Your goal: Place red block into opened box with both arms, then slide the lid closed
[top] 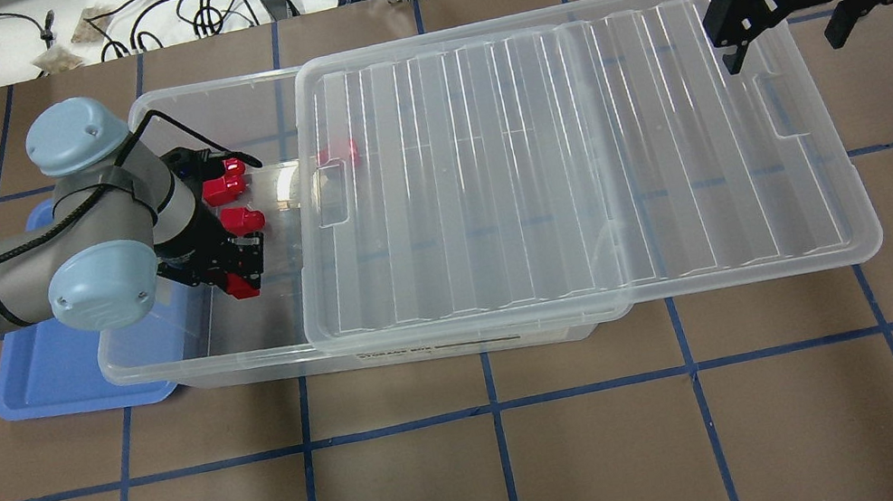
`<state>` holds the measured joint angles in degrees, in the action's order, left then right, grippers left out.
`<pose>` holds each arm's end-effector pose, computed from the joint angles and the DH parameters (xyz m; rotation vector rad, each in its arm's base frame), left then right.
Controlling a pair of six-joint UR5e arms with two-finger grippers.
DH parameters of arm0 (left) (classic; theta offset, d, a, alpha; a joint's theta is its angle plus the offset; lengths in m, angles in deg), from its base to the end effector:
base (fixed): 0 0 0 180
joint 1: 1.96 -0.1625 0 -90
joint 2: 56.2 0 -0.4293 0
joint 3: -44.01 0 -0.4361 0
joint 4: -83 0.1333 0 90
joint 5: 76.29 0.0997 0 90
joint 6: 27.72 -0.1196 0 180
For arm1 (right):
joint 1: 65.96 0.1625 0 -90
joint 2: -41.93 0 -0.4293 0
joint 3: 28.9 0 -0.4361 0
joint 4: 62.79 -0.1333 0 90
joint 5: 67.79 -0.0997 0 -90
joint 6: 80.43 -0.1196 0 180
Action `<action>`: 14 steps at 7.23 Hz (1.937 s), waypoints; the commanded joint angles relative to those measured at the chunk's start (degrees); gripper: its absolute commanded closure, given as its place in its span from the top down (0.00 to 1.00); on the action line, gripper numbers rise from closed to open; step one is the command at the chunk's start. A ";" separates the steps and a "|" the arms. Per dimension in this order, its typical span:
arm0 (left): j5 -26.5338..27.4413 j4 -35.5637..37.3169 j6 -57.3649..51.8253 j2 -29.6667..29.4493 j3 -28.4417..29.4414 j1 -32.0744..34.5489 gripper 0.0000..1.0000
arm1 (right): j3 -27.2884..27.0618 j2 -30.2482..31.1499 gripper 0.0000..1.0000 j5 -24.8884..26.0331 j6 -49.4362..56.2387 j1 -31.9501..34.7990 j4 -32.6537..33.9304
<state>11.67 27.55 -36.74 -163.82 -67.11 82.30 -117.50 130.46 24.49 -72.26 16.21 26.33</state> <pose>-0.0808 -0.5718 0.1723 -0.0866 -3.0939 -0.1052 0.0531 -0.5572 0.4700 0.0097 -3.1043 -0.0341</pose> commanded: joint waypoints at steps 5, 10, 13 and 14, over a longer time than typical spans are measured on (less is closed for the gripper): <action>0.37 -11.72 0.49 5.55 8.07 0.82 1.00 | -0.78 0.07 1.00 1.14 1.14 -1.74 0.18; 0.99 -31.12 1.11 15.40 19.18 0.91 1.00 | -3.60 -5.11 1.00 1.32 1.15 -11.76 1.14; 0.99 -31.55 1.54 18.66 19.36 1.87 1.00 | -5.00 -5.56 1.00 7.08 1.94 -12.48 3.43; 3.43 -32.08 4.94 18.93 19.53 3.88 1.00 | -5.27 -5.65 1.00 7.64 1.94 -12.48 3.61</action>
<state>13.25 -3.99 -34.47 -145.52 -47.71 84.38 -122.25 124.92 30.21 -70.39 3.87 29.66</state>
